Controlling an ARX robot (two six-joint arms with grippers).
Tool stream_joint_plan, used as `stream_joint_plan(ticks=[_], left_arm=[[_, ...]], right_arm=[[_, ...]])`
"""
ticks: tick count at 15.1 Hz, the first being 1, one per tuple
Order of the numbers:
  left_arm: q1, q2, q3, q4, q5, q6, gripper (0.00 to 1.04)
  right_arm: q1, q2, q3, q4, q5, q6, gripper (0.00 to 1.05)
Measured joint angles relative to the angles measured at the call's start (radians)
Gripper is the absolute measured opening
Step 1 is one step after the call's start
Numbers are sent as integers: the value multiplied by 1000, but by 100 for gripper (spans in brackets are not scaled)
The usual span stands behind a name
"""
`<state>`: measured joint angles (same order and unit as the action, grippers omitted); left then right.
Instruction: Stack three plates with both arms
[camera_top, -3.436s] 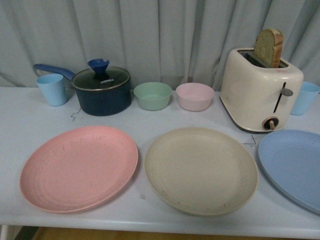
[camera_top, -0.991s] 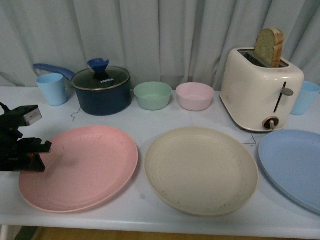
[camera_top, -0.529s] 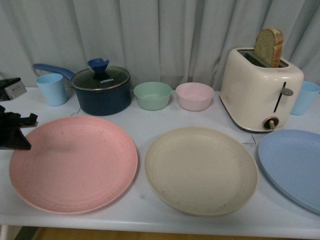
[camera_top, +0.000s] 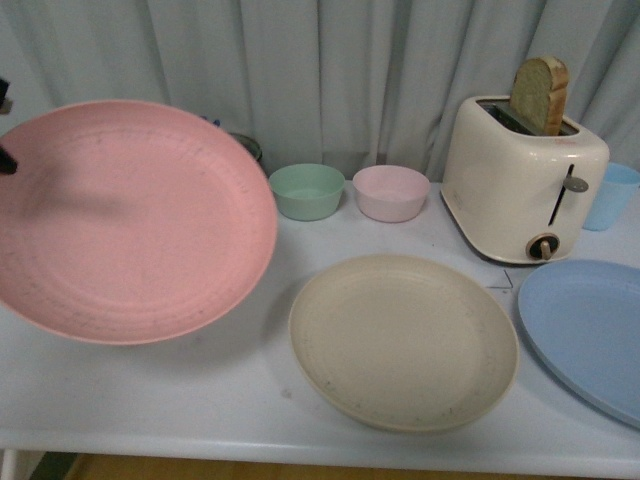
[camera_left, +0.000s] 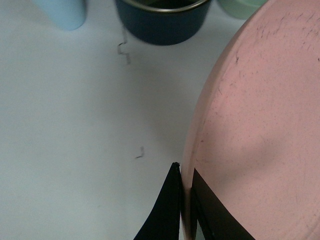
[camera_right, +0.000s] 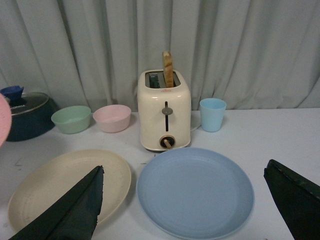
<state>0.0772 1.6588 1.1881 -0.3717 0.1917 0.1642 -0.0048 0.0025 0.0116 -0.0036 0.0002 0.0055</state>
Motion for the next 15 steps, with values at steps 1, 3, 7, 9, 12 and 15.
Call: stream_joint_plan(ticks=[1, 3, 7, 9, 12, 15], left_arm=[[-61, -12, -3, 11, 10, -26, 3], [-187, -3, -3, 29, 11, -66, 3], [-373, 132, 42, 90, 0, -175, 3], [-406, 243, 102, 93, -5, -236, 3], [-435, 368, 192, 76, -18, -325, 3], [-455, 467, 245, 52, -49, -367, 3]], right_arm=[[0, 0, 0, 0, 0, 0, 98], [0, 0, 0, 0, 0, 0, 98], [0, 0, 0, 0, 0, 0, 98], [0, 0, 0, 0, 0, 0, 98], [0, 0, 0, 0, 0, 0, 98], [0, 0, 0, 0, 0, 0, 98]])
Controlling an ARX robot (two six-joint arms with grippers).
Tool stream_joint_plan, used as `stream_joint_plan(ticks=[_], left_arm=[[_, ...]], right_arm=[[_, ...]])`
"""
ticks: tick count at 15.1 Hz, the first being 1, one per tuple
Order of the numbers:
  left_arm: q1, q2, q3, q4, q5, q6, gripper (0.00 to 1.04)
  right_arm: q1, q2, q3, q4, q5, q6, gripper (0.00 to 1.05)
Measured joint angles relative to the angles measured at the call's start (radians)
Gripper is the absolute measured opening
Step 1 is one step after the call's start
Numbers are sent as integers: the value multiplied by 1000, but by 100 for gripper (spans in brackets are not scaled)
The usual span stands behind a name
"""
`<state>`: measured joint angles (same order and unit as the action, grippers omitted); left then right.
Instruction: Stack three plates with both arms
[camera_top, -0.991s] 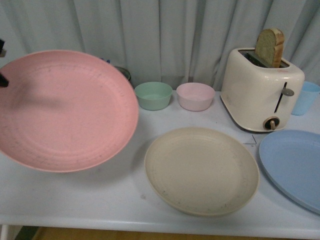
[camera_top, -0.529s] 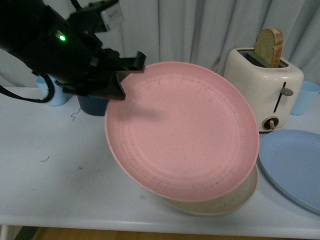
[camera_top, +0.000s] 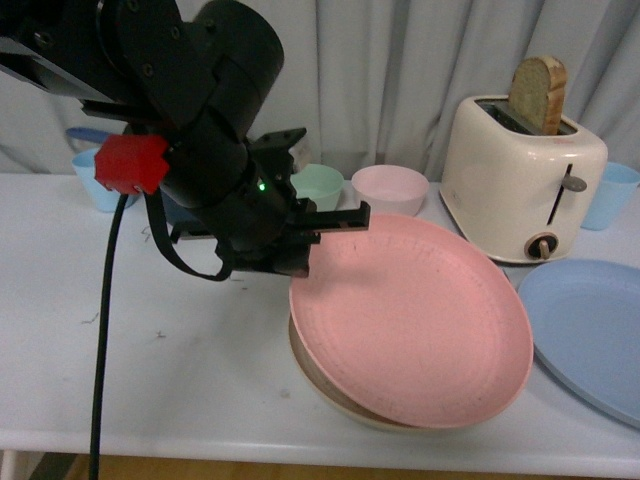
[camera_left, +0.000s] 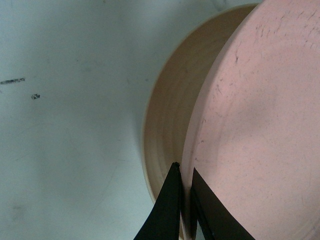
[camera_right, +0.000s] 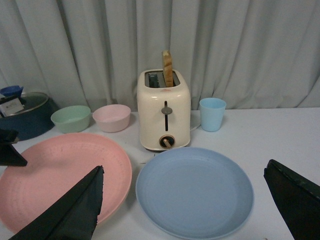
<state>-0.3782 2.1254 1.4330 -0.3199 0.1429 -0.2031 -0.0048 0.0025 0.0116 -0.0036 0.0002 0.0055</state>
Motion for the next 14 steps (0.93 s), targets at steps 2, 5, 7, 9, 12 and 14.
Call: stream_joint_plan(ticks=[2, 5, 7, 9, 12, 14], left_arm=[[2, 56, 28, -3, -23, -26, 9], [1, 30, 19, 2, 3, -45, 45], [-4, -112, -55, 58, 25, -31, 69], [2, -496, -299, 352, -81, 109, 100], [40, -738, -683, 961, -456, 185, 68], [121, -836, -922, 1077, -413, 185, 39]], right_arm=[[0, 0, 0, 0, 0, 0, 98], [0, 0, 0, 0, 0, 0, 98], [0, 0, 0, 0, 0, 0, 98], [0, 0, 0, 0, 0, 0, 98], [0, 0, 0, 0, 0, 0, 98], [0, 0, 0, 0, 0, 0, 98]])
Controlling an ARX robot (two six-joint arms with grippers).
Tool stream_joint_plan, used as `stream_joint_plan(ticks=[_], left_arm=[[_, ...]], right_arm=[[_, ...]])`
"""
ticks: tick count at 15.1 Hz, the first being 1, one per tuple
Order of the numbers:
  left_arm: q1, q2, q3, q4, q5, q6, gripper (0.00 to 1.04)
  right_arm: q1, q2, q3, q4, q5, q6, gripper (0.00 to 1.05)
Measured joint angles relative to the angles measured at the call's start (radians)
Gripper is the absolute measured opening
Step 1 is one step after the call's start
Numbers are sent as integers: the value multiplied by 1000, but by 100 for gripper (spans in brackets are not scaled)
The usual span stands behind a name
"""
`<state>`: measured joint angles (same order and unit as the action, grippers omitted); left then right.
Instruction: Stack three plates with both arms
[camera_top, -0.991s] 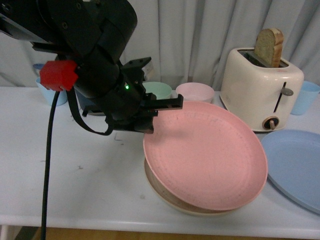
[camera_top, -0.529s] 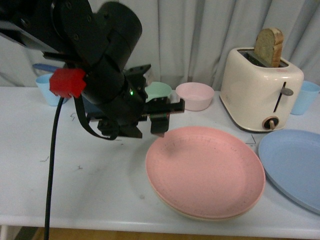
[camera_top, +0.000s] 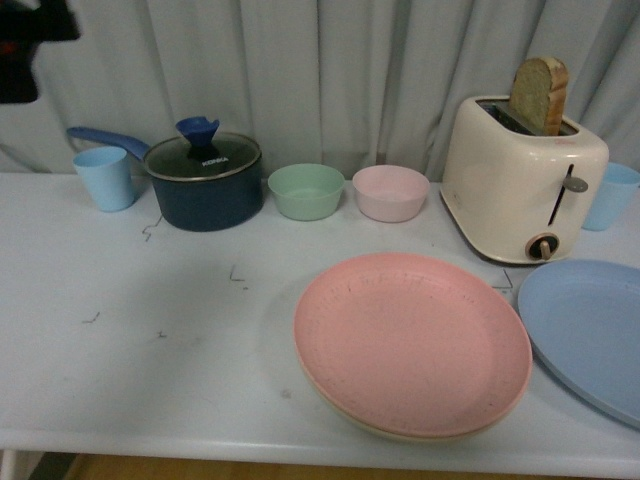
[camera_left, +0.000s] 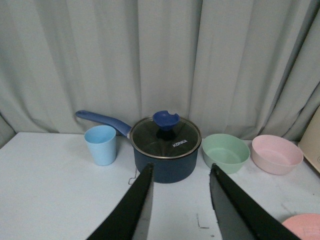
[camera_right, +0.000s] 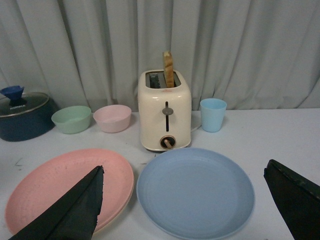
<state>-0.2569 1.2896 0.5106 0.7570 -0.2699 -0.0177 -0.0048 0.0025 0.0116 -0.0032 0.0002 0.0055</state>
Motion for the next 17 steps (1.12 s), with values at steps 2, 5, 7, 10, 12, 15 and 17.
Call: stream_joint_plan(ticks=[2, 5, 7, 10, 12, 15, 17], left_arm=[[53, -131, -132, 40, 62, 0, 10], [119, -261, -282, 30, 124, 3, 2], [152, -372, -354, -3, 167, 3, 2], [256, -527, -424, -90, 262, 3, 2], [256, -623, -456, -161, 269, 3, 2], [256, -657, -499, -137, 269, 4, 2], [256, -668, -499, -166, 270, 3, 2]], right_arm=[[0, 0, 0, 0, 0, 0, 98], [0, 0, 0, 0, 0, 0, 98], [0, 0, 0, 0, 0, 0, 98], [0, 0, 0, 0, 1, 0, 98], [0, 0, 0, 0, 0, 0, 98], [0, 0, 0, 0, 0, 0, 98], [0, 0, 0, 0, 0, 0, 98]])
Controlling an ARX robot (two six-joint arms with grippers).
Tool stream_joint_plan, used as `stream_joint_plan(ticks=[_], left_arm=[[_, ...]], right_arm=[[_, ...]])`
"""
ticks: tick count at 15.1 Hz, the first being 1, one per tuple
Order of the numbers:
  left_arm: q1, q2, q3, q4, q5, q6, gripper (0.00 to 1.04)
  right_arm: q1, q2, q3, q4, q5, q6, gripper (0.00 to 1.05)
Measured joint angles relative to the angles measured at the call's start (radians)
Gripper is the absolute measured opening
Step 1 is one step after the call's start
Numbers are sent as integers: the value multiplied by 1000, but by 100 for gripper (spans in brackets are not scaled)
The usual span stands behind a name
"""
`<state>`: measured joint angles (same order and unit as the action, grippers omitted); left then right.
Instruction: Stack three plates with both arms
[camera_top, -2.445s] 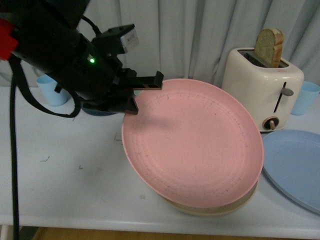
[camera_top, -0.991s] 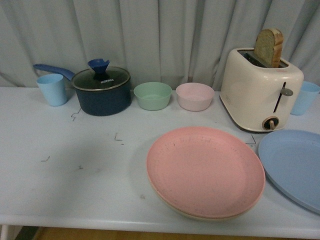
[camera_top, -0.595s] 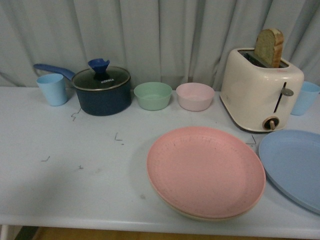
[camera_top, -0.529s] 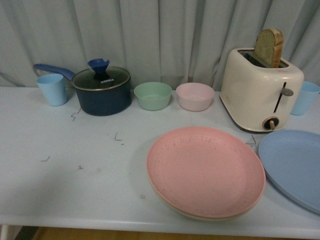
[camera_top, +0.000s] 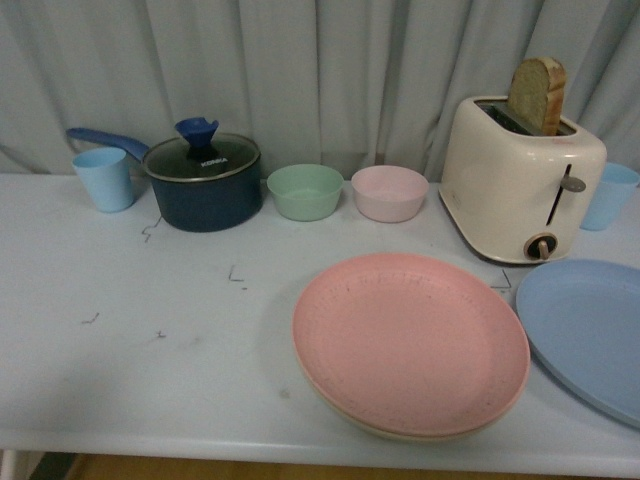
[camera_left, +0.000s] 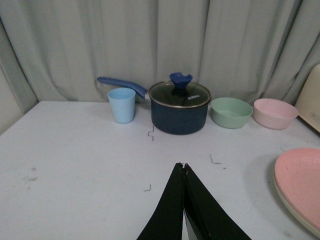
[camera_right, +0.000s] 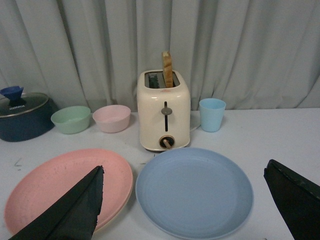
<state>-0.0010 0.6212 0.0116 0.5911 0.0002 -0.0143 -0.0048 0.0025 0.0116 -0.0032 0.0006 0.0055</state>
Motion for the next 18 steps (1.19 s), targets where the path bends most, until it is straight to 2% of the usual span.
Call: stream_joint_plan(ticks=[10, 18], left_arm=[[0, -299, -1, -269, -1, 0, 2], [0, -447, -1, -417, -1, 0, 2]], right_arm=[[0, 0, 0, 0, 0, 0, 98], [0, 0, 0, 0, 0, 0, 98]])
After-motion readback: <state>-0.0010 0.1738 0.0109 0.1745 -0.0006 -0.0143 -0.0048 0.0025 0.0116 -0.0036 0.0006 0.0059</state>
